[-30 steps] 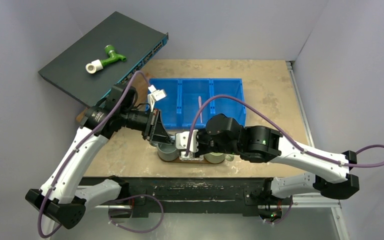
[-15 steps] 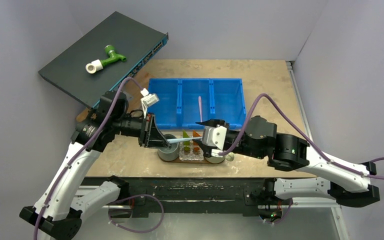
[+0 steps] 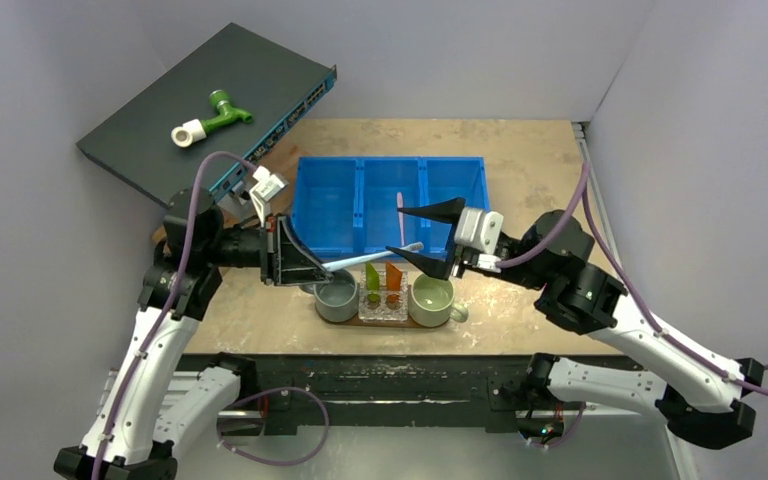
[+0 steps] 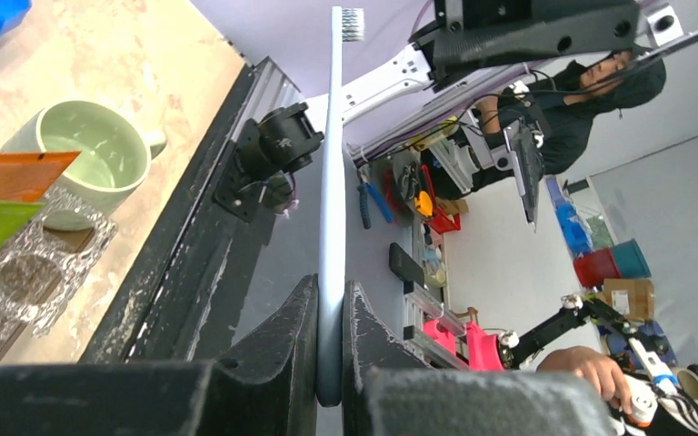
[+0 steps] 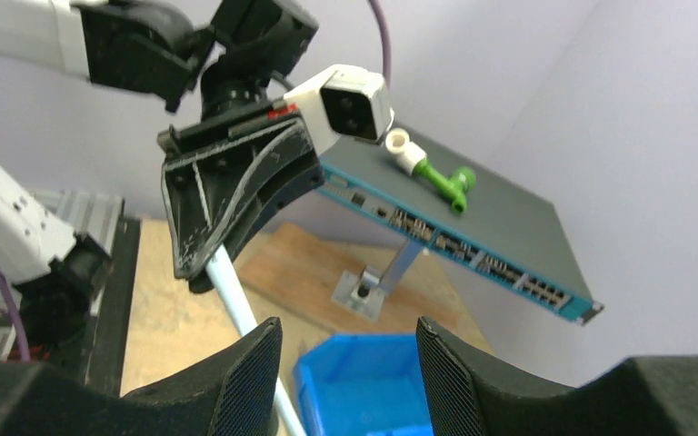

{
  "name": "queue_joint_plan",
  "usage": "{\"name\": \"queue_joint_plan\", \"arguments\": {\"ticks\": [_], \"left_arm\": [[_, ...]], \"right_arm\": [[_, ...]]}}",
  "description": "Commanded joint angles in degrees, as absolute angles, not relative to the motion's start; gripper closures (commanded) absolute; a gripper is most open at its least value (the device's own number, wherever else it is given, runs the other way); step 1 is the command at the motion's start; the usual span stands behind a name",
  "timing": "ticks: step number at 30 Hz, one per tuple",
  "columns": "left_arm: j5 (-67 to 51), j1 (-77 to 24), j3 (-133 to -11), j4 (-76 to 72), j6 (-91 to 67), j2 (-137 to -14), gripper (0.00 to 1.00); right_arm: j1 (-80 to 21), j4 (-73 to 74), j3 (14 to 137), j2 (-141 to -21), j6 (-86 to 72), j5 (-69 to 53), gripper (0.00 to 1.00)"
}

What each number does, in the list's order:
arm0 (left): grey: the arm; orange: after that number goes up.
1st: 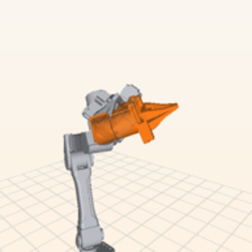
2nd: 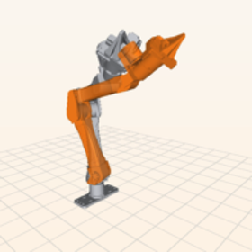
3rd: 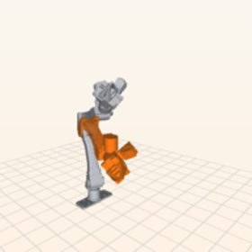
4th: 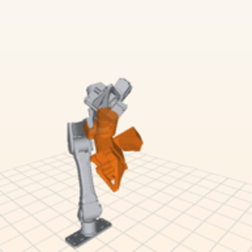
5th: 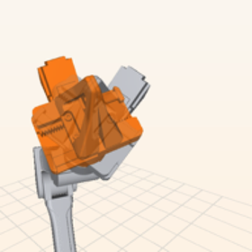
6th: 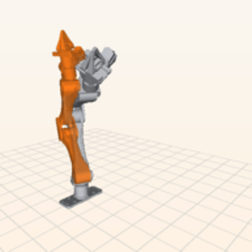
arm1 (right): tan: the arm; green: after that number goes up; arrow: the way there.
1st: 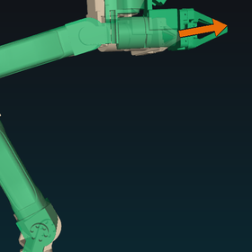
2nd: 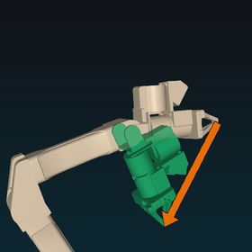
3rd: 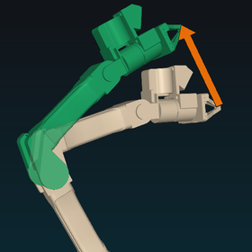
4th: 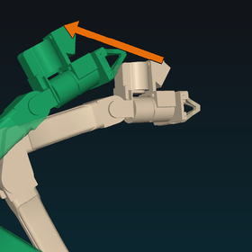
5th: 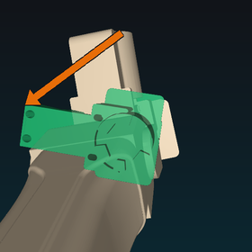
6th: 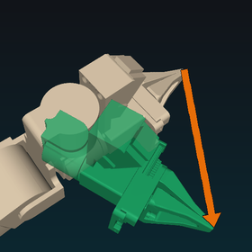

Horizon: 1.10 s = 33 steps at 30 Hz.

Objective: Prepare toiletry sets of a toothbrush and toothpaste on the tray

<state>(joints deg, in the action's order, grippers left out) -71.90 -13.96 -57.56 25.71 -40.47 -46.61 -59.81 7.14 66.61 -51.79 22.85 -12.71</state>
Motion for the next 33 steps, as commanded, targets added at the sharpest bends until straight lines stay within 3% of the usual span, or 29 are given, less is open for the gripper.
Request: {"name": "queue_joint_plan", "arguments": {"ticks": [1,8,15,23,33], "left_arm": [[-76.3,-13.4,-58.2,13.7,-47.4,-44.9,1.0],[-77.1,-13.4,-58.8,2.5,-56.7,-45.0,1.0],[-78.7,-13.4,-58.6,-24.0,-75.3,-47.5,1.0],[-76.5,-13.5,-58.2,-80.7,-118.8,-57.9,1.0],[-77.7,-16.0,-58.2,-81.7,-119.8,-58.1,1.0]], "right_arm": [[-57.0,-2.9,66.5,-50.6,18.9,-22.2,0.42],[-53.4,-9.5,66.6,-49.3,15.6,-29.7,0.39],[-52.5,-10.0,68.1,-48.1,16.4,-35.8,0.37],[-52.5,-5.5,72.6,-47.2,20.0,-43.2,0.37],[-52.5,-6.1,74.8,-48.2,21.1,-45.4,0.37]]}}
